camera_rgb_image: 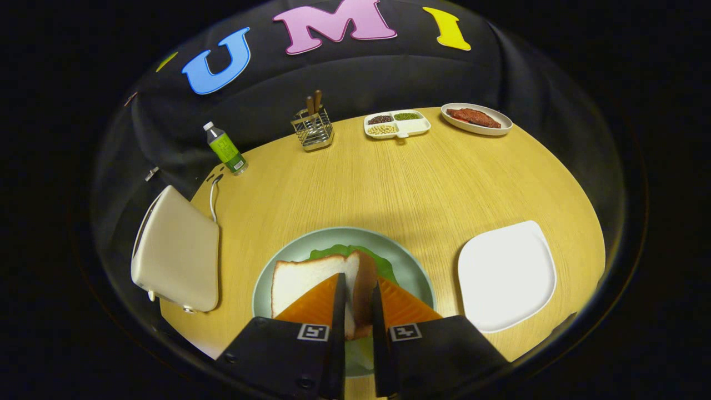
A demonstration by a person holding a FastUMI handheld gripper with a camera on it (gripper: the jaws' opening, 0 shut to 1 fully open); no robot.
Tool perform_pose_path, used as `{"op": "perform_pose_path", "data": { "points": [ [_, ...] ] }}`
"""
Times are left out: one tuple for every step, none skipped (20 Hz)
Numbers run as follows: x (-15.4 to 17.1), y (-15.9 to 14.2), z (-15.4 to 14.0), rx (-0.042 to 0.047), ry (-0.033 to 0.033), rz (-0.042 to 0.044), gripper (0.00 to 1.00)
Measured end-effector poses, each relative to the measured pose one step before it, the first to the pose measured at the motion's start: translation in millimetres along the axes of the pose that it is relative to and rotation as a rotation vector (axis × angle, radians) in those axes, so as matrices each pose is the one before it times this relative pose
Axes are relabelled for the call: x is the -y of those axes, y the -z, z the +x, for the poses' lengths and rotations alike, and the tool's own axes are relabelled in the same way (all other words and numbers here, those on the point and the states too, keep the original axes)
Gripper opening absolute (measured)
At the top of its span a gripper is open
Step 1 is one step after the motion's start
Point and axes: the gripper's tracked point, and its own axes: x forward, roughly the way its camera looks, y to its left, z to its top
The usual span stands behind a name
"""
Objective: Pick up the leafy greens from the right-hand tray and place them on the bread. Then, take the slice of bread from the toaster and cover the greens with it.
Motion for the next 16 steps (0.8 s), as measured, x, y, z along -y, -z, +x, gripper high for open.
{"op": "perform_pose_path", "data": {
  "points": [
    [4.82,2.69,1.73,-0.0079,0.0197,-0.006,0.34],
    [3.28,-0.36,-0.04,0.00025,0.01429,-0.00681,0.43],
    [2.88,-0.58,0.27,0.00347,0.01102,-0.00935,0.51],
    [0.34,-0.83,0.0,0.00642,0.00509,-0.00786,0.53],
    [3.75,-0.26,0.02,0.00551,0.0177,-0.01972,0.58],
    [2.13,-1.24,-1.14,0.00939,0.00989,-0.01901,0.63],
    [1.98,-2.39,-1.61,0.0107,0.00978,-0.01369,0.73],
    [1.06,-2.17,-1.15,0.00806,0.00147,-0.00465,0.77],
    [5.06,-1.43,-2.5,0.00531,0.01703,-0.00857,0.83],
    [3.54,-0.69,0.46,0.00452,0.0047,-0.00677,0.89],
    [-0.47,-0.69,-4.74,0.00259,-0.00906,0.0015,1.0],
    [0.17,-0.35,-0.72,0.00266,-0.00663,-0.00121,1.0],
    [2.1,-2.35,-3.19,0.00972,0.00112,-0.00788,1.0],
    [1.08,-1.29,-4.67,0.0108,-0.00162,-0.00636,1.0],
    [-1.14,-2.47,-4.33,0.00895,-0.00998,-0.00038,1.0],
    [-1.98,-3.94,-4.98,0.0125,-0.01303,0.00265,1.0]
  ]
}}
